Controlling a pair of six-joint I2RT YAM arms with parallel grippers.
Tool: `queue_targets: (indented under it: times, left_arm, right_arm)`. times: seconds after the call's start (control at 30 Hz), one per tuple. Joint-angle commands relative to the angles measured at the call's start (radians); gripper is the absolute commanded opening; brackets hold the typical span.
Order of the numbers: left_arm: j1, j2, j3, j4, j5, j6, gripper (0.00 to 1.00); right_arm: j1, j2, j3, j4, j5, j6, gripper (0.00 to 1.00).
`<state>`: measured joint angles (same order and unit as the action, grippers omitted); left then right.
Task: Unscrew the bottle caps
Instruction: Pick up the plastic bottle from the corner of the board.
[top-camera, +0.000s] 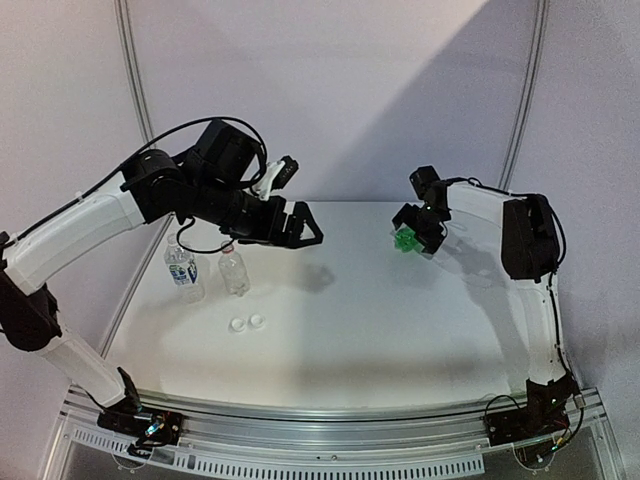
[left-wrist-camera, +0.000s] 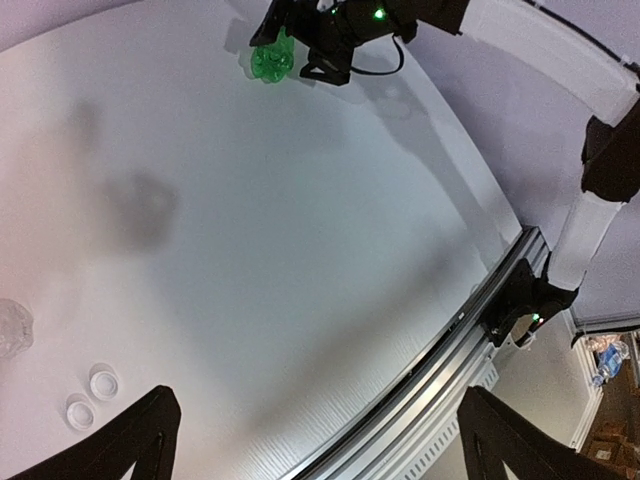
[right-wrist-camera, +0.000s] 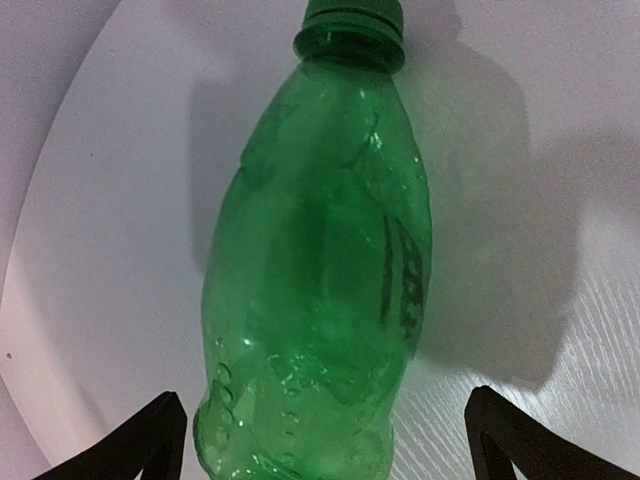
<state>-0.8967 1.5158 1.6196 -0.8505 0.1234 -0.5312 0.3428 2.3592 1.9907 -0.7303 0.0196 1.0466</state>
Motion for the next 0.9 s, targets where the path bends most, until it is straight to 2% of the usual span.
queue_targets:
  times: [0.0,0.17,0.33,0.53,0.63,0.73,0.87]
  left_arm:
    - [-0.013,0.034,0.036,0.009,0.012,0.026,0.99]
    - [-0.013,0.058,0.061,-0.006,0.000,0.042,0.99]
    - [-0.013,0.073,0.076,-0.017,-0.011,0.050,0.99]
    - [-0.013,0.084,0.080,-0.012,-0.008,0.050,0.99]
    - [-0.013,0.089,0.079,-0.011,-0.002,0.044,0.99]
    - [-0.013,0.084,0.073,-0.008,0.002,0.034,0.99]
    - [-0.013,0.065,0.059,-0.015,-0.005,0.027,0.99]
  right_arm:
    - [-0.016,0.041,0.044,0.050,-0.009,0.007,0.99]
    - [-0.025,0.075,0.058,0.064,-0.060,0.017,0.96]
    - [-0.029,0.090,0.059,0.062,-0.076,0.019,0.82]
    - [-0.028,0.063,0.034,0.059,-0.098,0.007,0.57]
    - [-0.028,0.046,0.017,0.065,-0.111,-0.009,0.48]
    - [-0.029,0.019,-0.005,0.070,-0.120,-0.033,0.42]
    - [-0.029,-0.050,-0.063,0.098,-0.132,-0.079,0.38]
